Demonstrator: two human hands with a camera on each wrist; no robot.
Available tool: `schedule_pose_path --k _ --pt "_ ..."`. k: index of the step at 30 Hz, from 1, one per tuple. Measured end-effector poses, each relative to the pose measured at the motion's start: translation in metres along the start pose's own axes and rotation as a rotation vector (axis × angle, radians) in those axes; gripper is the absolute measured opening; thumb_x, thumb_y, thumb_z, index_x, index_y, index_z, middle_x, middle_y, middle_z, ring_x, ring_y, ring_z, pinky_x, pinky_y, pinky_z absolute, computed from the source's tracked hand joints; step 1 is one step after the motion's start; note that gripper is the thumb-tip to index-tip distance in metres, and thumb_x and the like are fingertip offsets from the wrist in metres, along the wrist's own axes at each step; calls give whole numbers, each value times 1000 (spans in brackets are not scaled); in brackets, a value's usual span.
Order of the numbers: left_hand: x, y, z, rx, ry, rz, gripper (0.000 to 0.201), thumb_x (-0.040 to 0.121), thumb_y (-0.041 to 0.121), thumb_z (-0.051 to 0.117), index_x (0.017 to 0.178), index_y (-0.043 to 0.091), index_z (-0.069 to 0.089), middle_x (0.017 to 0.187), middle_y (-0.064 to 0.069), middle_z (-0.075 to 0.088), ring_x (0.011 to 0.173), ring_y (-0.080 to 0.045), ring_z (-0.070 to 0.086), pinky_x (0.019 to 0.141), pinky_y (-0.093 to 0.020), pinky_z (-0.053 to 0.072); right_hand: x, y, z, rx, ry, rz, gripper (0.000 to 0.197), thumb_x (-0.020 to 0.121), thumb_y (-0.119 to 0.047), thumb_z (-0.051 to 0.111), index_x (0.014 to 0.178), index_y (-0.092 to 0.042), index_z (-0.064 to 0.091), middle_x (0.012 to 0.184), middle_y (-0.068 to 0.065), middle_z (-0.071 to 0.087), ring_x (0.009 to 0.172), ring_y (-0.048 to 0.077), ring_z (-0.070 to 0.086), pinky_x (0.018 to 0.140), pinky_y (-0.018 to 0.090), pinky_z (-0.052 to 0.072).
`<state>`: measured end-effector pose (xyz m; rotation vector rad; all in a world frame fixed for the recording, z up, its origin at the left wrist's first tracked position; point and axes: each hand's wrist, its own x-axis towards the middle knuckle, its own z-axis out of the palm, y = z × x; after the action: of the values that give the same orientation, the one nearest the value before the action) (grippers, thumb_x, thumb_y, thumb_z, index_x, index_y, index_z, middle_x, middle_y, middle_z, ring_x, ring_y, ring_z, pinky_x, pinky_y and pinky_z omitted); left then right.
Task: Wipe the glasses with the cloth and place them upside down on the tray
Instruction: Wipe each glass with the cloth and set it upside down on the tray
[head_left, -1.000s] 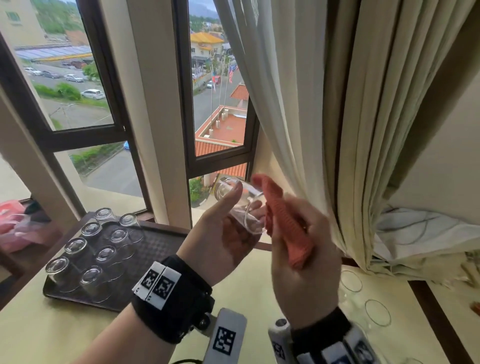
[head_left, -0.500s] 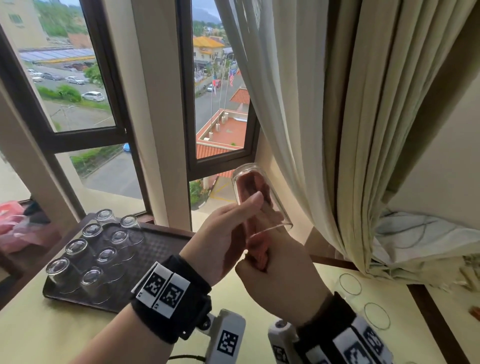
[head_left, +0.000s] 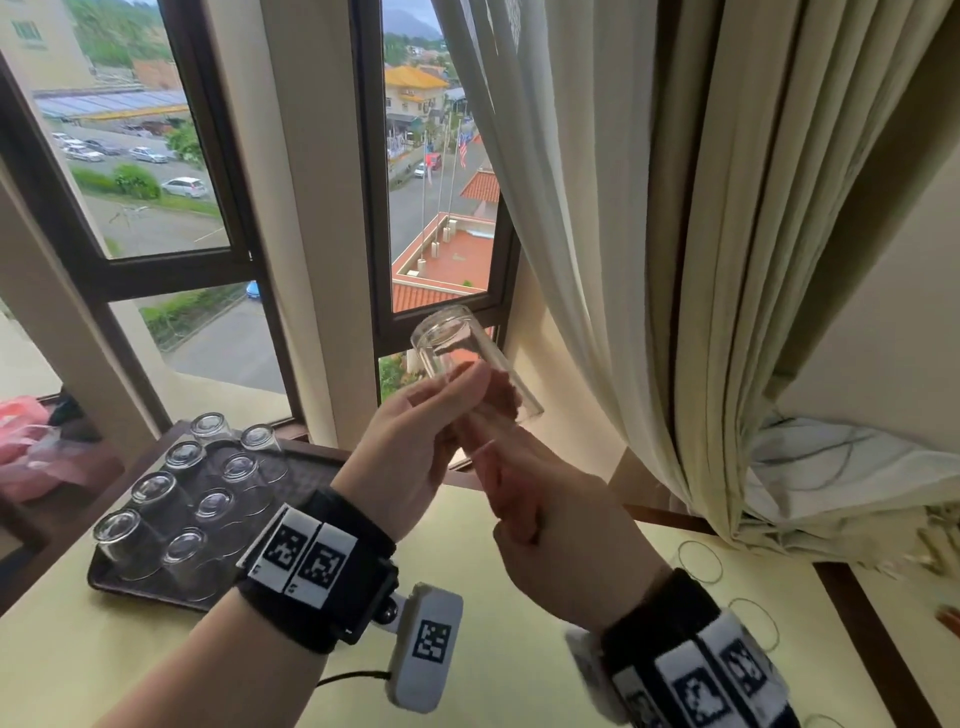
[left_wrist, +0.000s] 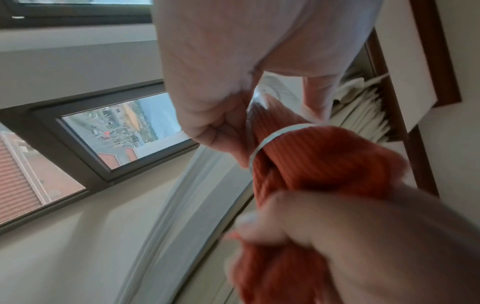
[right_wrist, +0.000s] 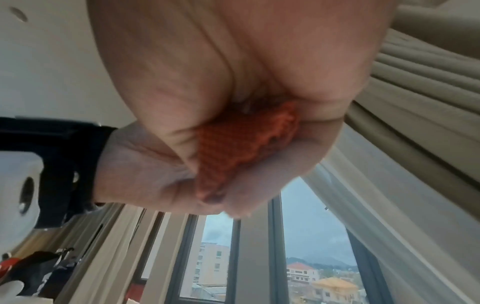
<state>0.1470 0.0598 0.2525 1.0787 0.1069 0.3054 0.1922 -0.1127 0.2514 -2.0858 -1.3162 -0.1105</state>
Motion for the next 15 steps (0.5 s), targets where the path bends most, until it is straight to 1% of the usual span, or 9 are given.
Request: schedule_pose_path --k 2,4,5,7,8,10,12,14,15 --pt "-1 -3 3 55 -23 -28 23 87 36 80 92 13 82 95 -10 78 88 -20 74 79 -26 61 6 2 6 -322 -11 -2 30 87 -13 57 111 -28 68 106 -8 75 54 17 63 54 24 54" --pt "-2 -7 8 92 -49 -47 20 85 35 81 83 16 85 91 -8 79 84 -18 76 74 -22 60 10 -1 16 -339 60 16 32 86 -17 47 101 -21 75 92 2 78 50 19 63 53 20 49" --pt "-3 -8 10 91 -54 -50 20 83 33 78 85 13 83 90 -9 80 83 -18 77 74 -22 60 14 -7 17 -138 36 85 31 86 -13 44 97 -16 72 84 7 75 52 22 64 53 26 56" --pt "-3 -8 10 61 -58 -58 28 91 30 80 102 5 76 95 -12 80 88 -21 77 78 -25 62 19 -13 14 521 -47 367 23 92 2 49 96 -12 67 74 16 67 55 26 67 54 40 62" --pt "-3 -7 8 33 -61 -61 31 94 29 79 108 2 72 99 -15 79 92 -23 77 81 -28 62 16 -18 9 868 -130 492 27 90 10 55 87 -12 70 70 19 65 52 27 67 49 36 58" --pt "-2 -2 4 -23 -49 -49 34 93 26 70 115 0 68 104 -16 79 97 -25 76 87 -33 63 6 -20 2 1134 -233 576 28 82 11 65 64 -10 70 60 18 65 43 27 64 44 29 51" --pt "4 1 -3 -68 5 -10 34 92 29 67 114 3 69 102 -14 78 94 -23 75 86 -35 62 1 -17 4 1021 -244 549 27 85 13 62 74 -10 71 60 11 68 45 26 64 50 37 57" --pt "6 6 -6 -50 25 0 35 93 33 69 112 3 70 99 -12 77 87 -21 73 79 -31 62 0 -5 9 522 -71 290 48 92 9 50 109 -31 71 78 -2 72 57 23 67 58 39 58" --pt "6 5 -6 -5 8 0 34 95 33 72 110 2 70 96 -11 77 85 -20 73 77 -28 61 5 1 11 201 10 101 53 94 1 46 126 -38 62 93 -3 74 61 22 68 60 36 59"
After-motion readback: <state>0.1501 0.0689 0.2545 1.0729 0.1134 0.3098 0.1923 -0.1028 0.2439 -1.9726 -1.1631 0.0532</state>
